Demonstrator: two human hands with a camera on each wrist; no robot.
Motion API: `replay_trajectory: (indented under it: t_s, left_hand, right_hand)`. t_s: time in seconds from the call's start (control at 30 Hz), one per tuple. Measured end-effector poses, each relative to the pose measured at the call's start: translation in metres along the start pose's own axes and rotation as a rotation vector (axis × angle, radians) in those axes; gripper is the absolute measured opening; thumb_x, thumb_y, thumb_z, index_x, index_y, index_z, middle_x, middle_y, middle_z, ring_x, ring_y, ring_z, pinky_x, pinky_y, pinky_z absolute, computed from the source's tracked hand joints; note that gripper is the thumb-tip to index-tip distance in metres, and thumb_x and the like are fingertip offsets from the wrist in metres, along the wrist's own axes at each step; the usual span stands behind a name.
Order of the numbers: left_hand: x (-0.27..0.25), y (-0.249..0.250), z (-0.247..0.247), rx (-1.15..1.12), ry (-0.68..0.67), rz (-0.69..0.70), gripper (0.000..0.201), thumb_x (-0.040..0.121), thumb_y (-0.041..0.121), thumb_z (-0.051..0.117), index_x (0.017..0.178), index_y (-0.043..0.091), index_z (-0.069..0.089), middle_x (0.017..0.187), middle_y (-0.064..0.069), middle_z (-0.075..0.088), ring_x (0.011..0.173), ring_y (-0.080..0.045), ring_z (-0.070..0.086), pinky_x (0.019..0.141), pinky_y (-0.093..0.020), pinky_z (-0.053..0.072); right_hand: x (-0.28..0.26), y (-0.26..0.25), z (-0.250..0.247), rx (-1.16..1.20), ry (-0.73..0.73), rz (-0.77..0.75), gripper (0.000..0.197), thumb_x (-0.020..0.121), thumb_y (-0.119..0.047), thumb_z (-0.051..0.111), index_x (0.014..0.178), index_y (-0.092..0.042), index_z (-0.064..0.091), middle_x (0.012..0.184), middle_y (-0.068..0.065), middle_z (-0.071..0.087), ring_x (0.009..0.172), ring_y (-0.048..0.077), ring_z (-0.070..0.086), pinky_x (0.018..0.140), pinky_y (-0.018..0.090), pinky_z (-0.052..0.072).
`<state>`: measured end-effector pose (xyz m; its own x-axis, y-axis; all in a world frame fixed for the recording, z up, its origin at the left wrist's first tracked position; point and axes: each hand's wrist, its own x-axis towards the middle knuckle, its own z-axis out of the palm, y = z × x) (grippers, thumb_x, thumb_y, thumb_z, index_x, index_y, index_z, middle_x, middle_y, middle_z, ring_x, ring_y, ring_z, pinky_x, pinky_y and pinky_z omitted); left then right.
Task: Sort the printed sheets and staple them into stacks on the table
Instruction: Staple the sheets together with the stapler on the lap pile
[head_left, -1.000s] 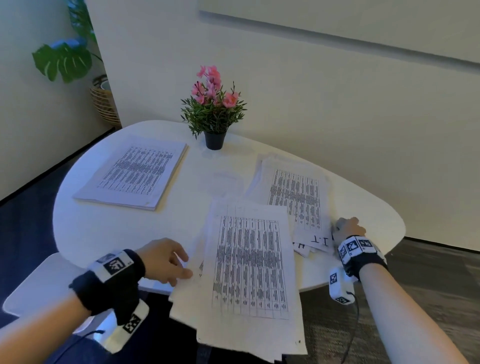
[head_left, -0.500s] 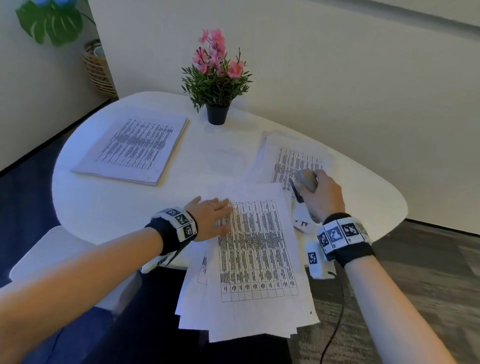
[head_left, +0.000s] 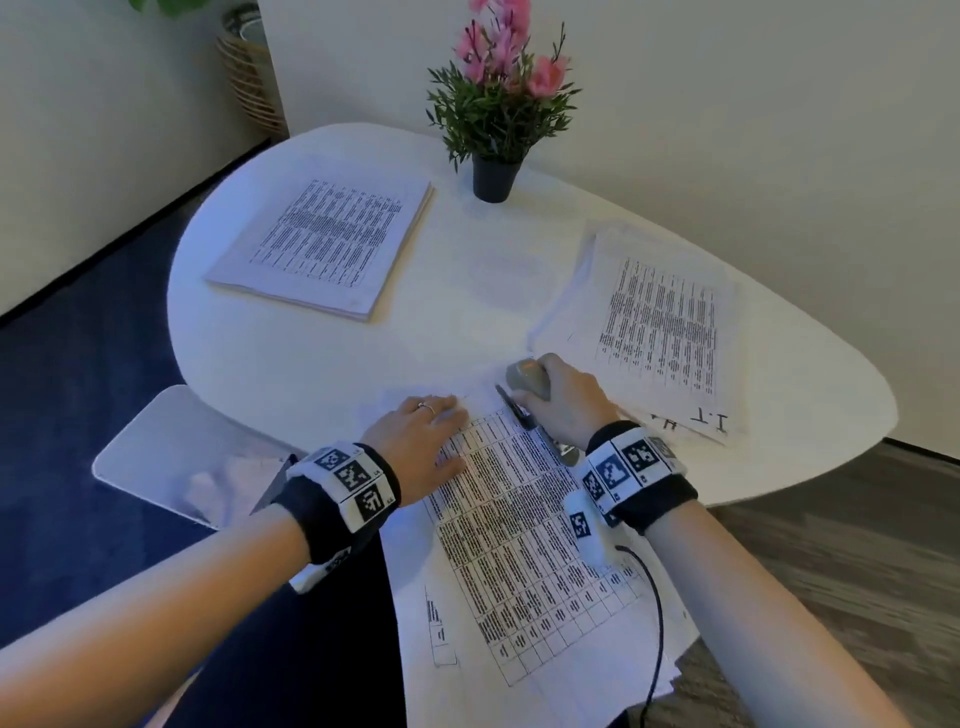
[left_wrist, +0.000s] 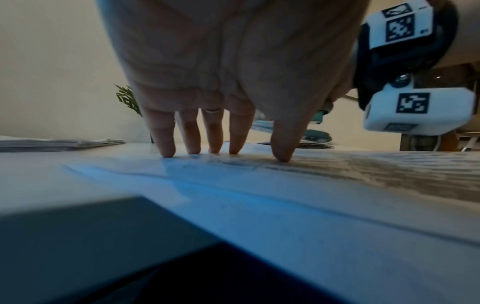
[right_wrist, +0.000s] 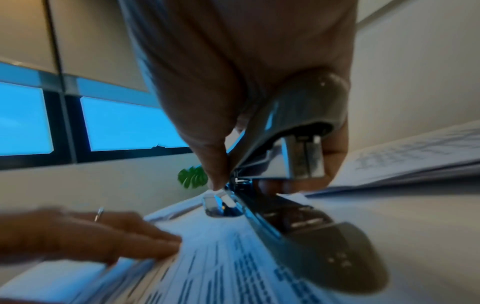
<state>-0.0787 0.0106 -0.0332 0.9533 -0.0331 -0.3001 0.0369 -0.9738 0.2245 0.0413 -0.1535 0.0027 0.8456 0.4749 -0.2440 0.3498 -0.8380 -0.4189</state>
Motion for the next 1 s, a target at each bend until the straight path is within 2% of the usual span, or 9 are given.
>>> replay_trajectory:
  t_s: [0.1,0.2,0.37,0.5,0.73,0.83,0.93,1.0]
  left_hand:
    - [-0.005,0.003,0.006,-0.026,0.012,-0.003,0.063,0.097,0.048,0.038,0.151,0.022,0.018,0.160,-0.001,0.008,0.145,-0.023,0.010,0.118,-0.037,0.018]
    - [-0.003,0.005,0.004,-0.022,0.041,-0.011,0.063,0.095,0.047,0.044,0.149,0.019,0.025,0.158,-0.002,0.014,0.143,-0.023,0.015,0.114,-0.039,0.026]
    - [0.000,0.008,-0.007,0.002,0.009,0.012,0.062,0.093,0.048,0.049,0.145,0.018,0.034,0.152,-0.003,0.028,0.134,-0.025,0.028,0.109,-0.037,0.035]
    - [-0.002,0.004,-0.014,-0.011,0.001,0.019,0.062,0.093,0.049,0.050,0.146,0.021,0.034,0.152,0.003,0.027,0.132,-0.020,0.029,0.097,-0.034,0.044]
    - [-0.001,0.001,-0.020,0.000,-0.043,0.043,0.064,0.091,0.051,0.050,0.146,0.023,0.033,0.151,0.005,0.028,0.131,-0.019,0.030,0.089,-0.033,0.047]
    - [0.003,-0.005,-0.025,0.035,-0.072,0.071,0.068,0.089,0.054,0.052,0.145,0.019,0.034,0.148,0.003,0.030,0.129,-0.020,0.031,0.087,-0.033,0.047]
    - [0.013,-0.010,-0.029,0.052,-0.083,0.075,0.071,0.088,0.053,0.054,0.145,0.015,0.034,0.148,0.001,0.030,0.129,-0.021,0.031,0.089,-0.034,0.046]
    - [0.023,-0.015,-0.033,0.051,-0.089,0.070,0.071,0.088,0.051,0.056,0.144,0.012,0.036,0.148,-0.002,0.032,0.129,-0.024,0.033,0.097,-0.036,0.045]
  right_hand:
    - [0.004,-0.017,0.018,-0.122,-0.015,-0.040,0.041,0.090,-0.038,0.058,0.121,-0.013,0.046,0.115,0.009,0.059,0.103,0.029,0.056,0.083,0.036,0.045]
    - [0.008,-0.029,0.031,-0.218,-0.025,-0.067,0.040,0.091,-0.036,0.057,0.121,-0.014,0.044,0.115,0.011,0.057,0.103,0.032,0.058,0.081,0.038,0.046]
    - [0.013,-0.040,0.042,-0.249,-0.005,0.004,0.036,0.094,-0.032,0.052,0.122,-0.010,0.043,0.119,0.013,0.056,0.105,0.034,0.057,0.079,0.038,0.044]
    - [0.014,-0.041,0.036,-0.283,-0.049,-0.008,0.039,0.095,-0.032,0.051,0.125,-0.010,0.041,0.121,0.013,0.056,0.106,0.033,0.057,0.080,0.038,0.044]
    - [0.020,-0.040,0.020,-0.366,-0.151,-0.043,0.041,0.093,-0.032,0.055,0.128,-0.015,0.042,0.120,0.009,0.057,0.108,0.029,0.056,0.084,0.037,0.043]
    - [0.025,-0.038,0.013,-0.399,-0.180,-0.050,0.040,0.092,-0.032,0.057,0.127,-0.018,0.043,0.120,0.008,0.056,0.110,0.029,0.053,0.087,0.041,0.044]
    - [0.030,-0.039,0.013,-0.385,-0.164,-0.030,0.037,0.091,-0.031,0.057,0.123,-0.016,0.045,0.117,0.008,0.057,0.108,0.031,0.054,0.086,0.042,0.046]
    - [0.031,-0.044,0.017,-0.344,-0.115,-0.013,0.036,0.092,-0.030,0.056,0.122,-0.013,0.044,0.116,0.011,0.056,0.107,0.032,0.055,0.082,0.040,0.045]
